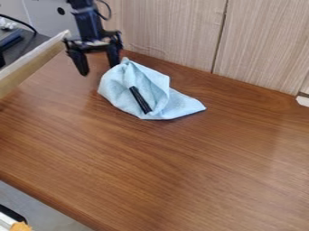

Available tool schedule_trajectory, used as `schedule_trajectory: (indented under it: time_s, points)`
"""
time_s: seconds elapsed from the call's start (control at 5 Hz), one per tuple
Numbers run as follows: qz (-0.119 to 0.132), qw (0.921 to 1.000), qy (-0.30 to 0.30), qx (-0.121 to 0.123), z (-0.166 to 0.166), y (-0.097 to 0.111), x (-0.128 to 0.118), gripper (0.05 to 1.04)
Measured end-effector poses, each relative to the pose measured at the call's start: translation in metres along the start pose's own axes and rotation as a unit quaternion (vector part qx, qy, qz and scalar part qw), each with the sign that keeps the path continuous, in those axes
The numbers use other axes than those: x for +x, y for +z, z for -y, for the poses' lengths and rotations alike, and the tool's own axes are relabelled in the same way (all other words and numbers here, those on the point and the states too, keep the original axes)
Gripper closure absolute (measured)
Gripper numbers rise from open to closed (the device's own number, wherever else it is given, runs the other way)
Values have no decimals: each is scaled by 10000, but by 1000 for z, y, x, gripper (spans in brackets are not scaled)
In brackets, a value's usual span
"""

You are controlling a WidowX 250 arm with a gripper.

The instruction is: Move the cloth to the bottom right of the table

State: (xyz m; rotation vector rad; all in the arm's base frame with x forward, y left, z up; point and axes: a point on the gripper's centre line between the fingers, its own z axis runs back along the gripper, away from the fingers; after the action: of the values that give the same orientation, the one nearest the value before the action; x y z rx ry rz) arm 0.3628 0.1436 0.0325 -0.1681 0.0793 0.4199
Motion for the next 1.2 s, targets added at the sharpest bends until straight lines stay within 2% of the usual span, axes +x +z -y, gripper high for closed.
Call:
schedule_trajectory:
  time_s: [0.2, 0.4, 0.6, 0.8, 1.0, 1.2]
  points:
    - [-127, 9998, -180, -27, 17, -13, -8, 84]
    - [24, 9994, -313, 178, 27, -7, -20, 132]
    - [78, 9990, -274, 356, 28, -10, -28, 409]
    - [232, 9989, -273, 308, 29, -3, -29, 711]
    - [211, 9989, -264, 337, 26, -6, -31, 921]
    - [128, 9990, -252, 342, 24, -11, -35, 1017]
